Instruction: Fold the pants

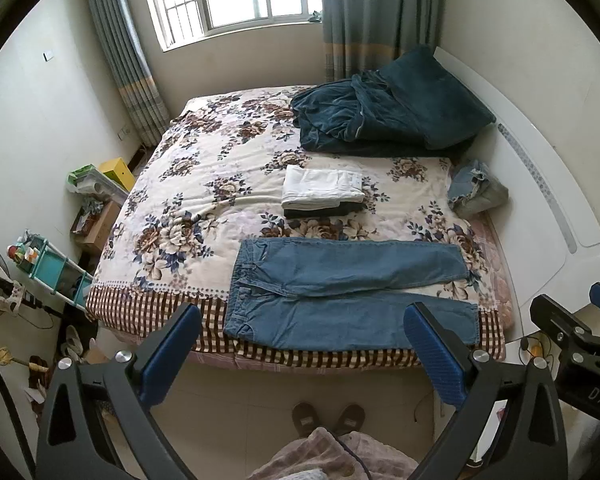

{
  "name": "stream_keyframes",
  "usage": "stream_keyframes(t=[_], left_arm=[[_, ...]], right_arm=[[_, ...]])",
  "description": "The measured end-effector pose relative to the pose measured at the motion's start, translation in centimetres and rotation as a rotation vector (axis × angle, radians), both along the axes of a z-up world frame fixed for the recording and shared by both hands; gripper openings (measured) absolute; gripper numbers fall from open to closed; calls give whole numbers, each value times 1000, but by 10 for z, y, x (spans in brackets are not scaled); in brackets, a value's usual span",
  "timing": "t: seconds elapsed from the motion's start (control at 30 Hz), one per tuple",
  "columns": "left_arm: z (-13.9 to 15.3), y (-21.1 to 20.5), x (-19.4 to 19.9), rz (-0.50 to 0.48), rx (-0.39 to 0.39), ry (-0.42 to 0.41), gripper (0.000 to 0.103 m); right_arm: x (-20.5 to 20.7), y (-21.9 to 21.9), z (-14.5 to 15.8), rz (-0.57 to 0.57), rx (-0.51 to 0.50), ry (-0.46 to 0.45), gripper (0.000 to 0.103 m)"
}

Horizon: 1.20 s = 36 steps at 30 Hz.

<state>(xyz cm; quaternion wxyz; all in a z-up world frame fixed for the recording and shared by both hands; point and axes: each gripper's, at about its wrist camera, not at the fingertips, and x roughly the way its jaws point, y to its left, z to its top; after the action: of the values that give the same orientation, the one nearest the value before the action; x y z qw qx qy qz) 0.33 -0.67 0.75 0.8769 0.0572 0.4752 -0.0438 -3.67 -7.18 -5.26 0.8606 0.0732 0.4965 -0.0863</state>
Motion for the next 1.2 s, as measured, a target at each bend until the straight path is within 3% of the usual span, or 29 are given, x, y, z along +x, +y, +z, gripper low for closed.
stream_keyframes(t=[0.7,0.77,1.2], left_arm=[[20,-33,12,-4,0,-14,103],[12,-12,0,-1,-7,-12,103],[20,-21,6,7,-11,-21,103]], right_arm=[[-5,11,8,10,-4,-8,103],[-5,11,8,10,-5,-8,103],[-5,19,9,9,-3,-8,103]])
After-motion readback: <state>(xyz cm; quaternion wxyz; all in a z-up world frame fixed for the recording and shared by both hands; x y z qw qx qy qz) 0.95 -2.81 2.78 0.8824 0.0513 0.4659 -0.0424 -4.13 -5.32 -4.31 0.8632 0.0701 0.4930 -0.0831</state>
